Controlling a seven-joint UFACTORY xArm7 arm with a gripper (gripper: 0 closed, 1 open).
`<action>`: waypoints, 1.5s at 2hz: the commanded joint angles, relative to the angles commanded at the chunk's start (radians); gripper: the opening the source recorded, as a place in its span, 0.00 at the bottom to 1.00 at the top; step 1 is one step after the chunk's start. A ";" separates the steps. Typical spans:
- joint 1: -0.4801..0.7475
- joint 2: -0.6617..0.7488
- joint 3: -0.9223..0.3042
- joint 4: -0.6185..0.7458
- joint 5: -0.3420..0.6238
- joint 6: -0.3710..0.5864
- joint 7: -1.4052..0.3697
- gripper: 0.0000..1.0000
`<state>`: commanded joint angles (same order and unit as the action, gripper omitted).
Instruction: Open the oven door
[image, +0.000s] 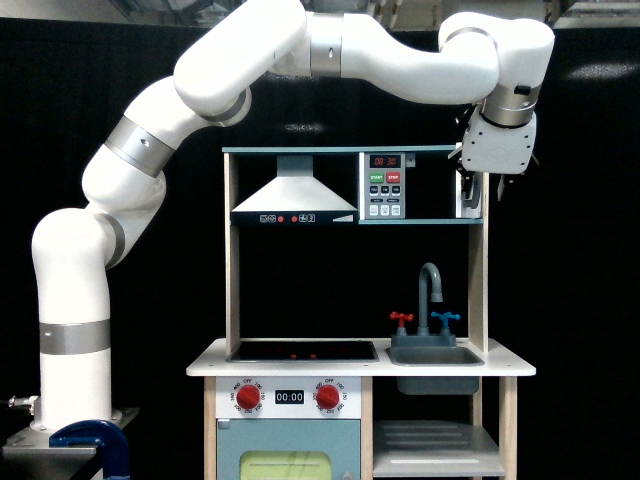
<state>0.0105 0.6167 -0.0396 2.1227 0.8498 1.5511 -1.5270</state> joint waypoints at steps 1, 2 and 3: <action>-0.079 -0.131 0.020 -0.229 -0.017 -0.021 -0.116 1.00; -0.211 -0.383 -0.015 -0.686 -0.045 -0.041 -0.378 1.00; -0.255 -0.414 -0.025 -0.764 -0.061 -0.039 -0.447 1.00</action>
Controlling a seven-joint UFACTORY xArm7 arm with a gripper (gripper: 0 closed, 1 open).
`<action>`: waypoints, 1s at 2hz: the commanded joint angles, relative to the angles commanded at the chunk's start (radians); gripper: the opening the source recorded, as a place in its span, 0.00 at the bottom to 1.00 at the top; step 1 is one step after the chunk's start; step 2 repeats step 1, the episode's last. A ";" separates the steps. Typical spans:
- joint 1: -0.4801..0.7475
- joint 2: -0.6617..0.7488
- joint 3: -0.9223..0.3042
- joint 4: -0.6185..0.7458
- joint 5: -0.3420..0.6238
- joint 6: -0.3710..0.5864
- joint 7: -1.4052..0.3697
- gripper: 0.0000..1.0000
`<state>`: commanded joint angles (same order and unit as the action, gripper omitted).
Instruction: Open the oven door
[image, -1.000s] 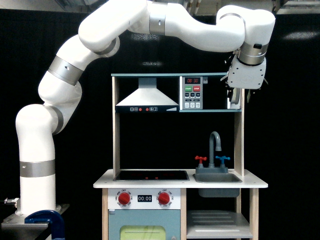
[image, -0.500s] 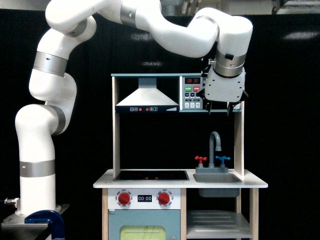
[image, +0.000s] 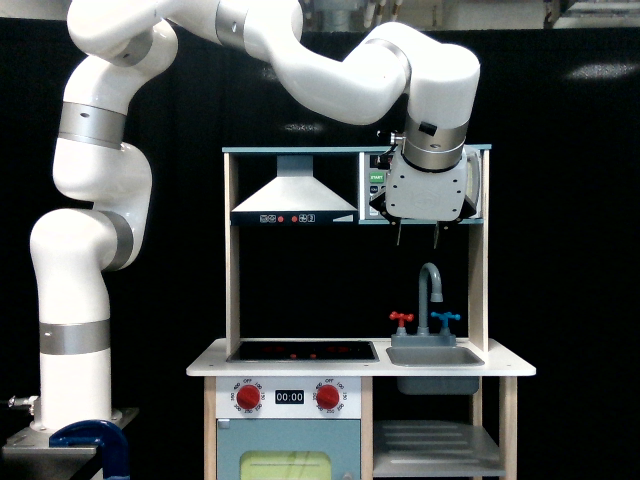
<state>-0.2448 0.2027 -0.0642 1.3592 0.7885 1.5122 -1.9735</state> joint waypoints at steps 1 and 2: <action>0.000 -0.027 0.010 -0.028 0.000 -0.008 0.007 1.00; 0.000 -0.027 0.010 -0.028 0.000 -0.008 0.007 1.00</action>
